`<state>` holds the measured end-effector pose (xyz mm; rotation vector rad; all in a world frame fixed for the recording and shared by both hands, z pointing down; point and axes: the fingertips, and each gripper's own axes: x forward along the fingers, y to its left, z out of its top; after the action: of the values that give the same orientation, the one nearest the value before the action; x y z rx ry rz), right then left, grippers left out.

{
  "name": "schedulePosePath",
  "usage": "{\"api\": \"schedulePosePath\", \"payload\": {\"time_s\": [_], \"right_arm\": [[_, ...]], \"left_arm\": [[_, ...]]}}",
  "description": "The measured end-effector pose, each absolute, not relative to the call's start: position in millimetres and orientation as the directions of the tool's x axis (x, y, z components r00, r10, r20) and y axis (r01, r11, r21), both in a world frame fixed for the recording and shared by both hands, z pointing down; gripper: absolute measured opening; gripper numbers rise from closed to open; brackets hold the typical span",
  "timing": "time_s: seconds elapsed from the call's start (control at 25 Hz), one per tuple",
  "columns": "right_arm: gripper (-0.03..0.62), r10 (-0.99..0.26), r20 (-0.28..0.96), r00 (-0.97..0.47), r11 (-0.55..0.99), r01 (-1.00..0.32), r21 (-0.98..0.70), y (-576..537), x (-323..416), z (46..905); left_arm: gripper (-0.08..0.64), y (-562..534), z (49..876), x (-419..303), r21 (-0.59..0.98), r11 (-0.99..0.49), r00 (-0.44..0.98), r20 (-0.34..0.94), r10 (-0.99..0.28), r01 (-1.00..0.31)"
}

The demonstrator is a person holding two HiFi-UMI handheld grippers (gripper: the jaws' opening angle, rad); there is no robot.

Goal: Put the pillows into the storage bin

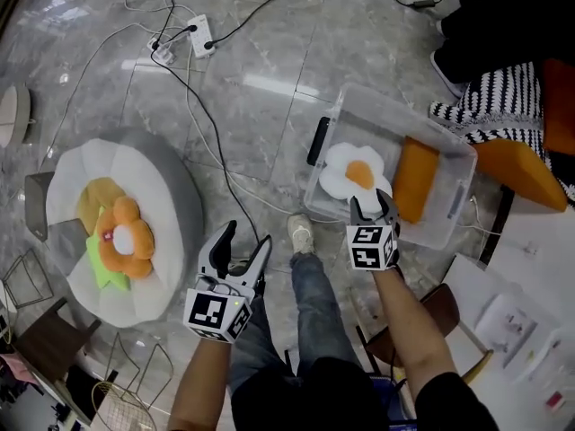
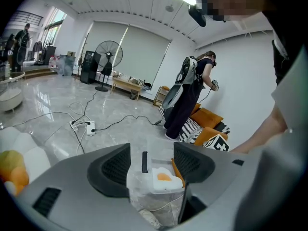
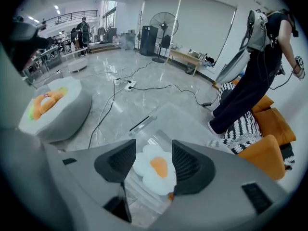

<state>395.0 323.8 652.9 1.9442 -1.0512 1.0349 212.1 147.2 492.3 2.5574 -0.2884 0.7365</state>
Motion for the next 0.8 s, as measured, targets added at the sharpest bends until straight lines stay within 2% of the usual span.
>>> {"api": "schedulePosePath", "payload": {"time_s": [0.24, 0.48, 0.64, 0.8], "right_arm": [[0.244, -0.425, 0.843, 0.33, -0.35, -0.919, 0.183, 261, 375, 618], [0.236, -0.57, 0.777, 0.266, -0.237, -0.959, 0.154, 172, 342, 557], [0.236, -0.652, 0.736, 0.182, -0.119, -0.983, 0.138, 105, 297, 526], [0.236, -0.683, 0.724, 0.093, -0.004, -0.992, 0.123, 54, 239, 522]], "left_arm": [[0.298, 100, 474, 178, 0.34, -0.848, 0.829, 0.527, -0.186, -0.407], [0.298, 47, 439, 127, 0.288, -0.812, 0.805, 0.495, -0.327, -0.507], [0.298, 12, 433, 70, 0.264, -0.75, 0.753, 0.493, -0.436, -0.607], [0.298, -14, 437, 4, 0.255, -0.665, 0.684, 0.503, -0.528, -0.702]]}}
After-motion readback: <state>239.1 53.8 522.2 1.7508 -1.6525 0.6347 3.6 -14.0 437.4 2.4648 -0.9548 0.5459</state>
